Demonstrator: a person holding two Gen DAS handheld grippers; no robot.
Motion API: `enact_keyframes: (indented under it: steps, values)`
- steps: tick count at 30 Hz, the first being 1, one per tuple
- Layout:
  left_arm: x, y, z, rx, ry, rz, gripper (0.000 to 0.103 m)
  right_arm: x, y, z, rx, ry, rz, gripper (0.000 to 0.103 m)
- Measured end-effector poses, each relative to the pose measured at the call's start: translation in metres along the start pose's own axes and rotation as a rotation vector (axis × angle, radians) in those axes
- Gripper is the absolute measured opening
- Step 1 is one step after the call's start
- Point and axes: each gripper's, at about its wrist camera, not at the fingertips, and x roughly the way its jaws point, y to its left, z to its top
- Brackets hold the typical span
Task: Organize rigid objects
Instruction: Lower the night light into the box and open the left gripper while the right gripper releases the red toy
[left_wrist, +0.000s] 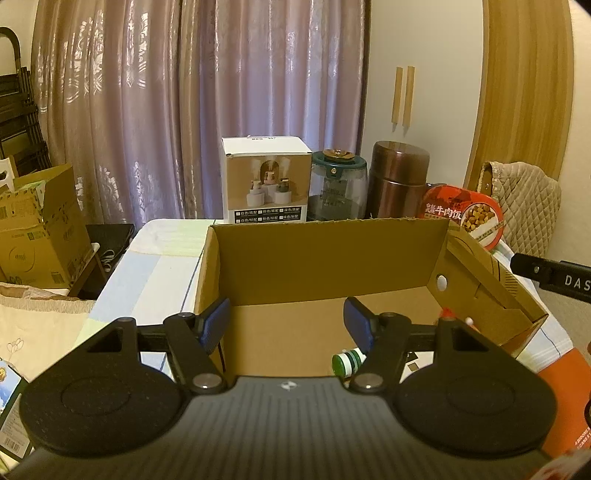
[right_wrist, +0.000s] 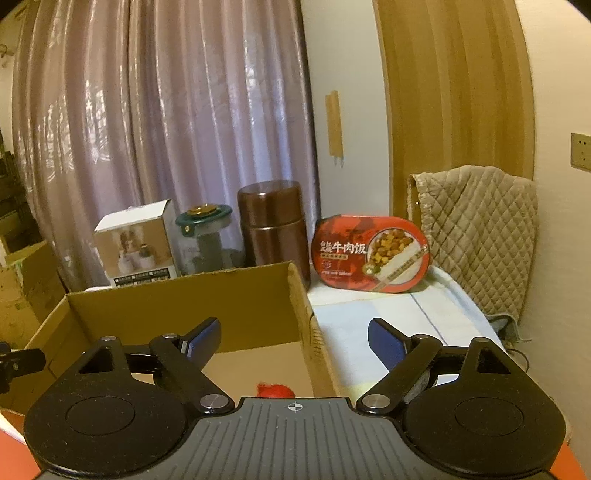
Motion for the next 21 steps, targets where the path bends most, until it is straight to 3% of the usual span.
enact_keyframes:
  steps: [12,21]
  values:
    - [-0.011,-0.010,-0.002,0.027,-0.018,-0.009,0.063,-0.016,-0.006,-0.001,-0.001,-0.024,0.006,0.084]
    - [-0.045,-0.017,-0.007,0.037,-0.048,-0.013,0.063,-0.057,-0.010,-0.013,-0.006,-0.020,0.051,0.084]
